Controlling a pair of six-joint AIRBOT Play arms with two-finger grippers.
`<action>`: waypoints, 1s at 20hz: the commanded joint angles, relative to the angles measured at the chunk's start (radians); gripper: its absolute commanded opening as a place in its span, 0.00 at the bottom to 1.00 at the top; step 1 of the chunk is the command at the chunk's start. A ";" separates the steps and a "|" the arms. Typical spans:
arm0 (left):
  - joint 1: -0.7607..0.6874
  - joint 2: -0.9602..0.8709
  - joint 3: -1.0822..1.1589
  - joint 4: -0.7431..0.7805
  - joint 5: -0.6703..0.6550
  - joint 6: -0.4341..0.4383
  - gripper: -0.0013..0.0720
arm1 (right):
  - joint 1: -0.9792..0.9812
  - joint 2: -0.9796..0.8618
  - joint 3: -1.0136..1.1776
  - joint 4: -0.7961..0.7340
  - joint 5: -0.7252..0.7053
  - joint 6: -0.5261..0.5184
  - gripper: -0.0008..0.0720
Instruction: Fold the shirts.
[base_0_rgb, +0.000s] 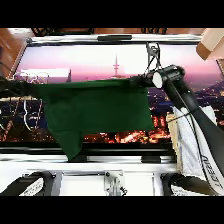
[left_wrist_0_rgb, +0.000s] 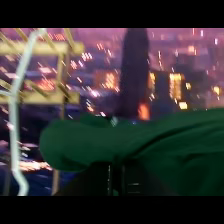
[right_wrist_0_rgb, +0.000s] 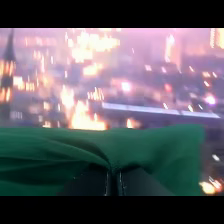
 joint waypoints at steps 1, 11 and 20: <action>-0.002 -0.158 -0.005 -0.236 -0.023 0.000 0.07 | 0.002 -0.079 -0.004 0.070 -0.106 0.064 0.11; 0.164 -0.229 0.081 -0.343 -0.395 0.036 0.89 | -0.086 0.019 0.043 0.085 0.270 -0.234 0.70; 0.372 -0.050 -0.493 -0.425 -0.306 0.194 0.84 | -0.414 0.120 -0.096 0.426 0.624 -0.461 0.70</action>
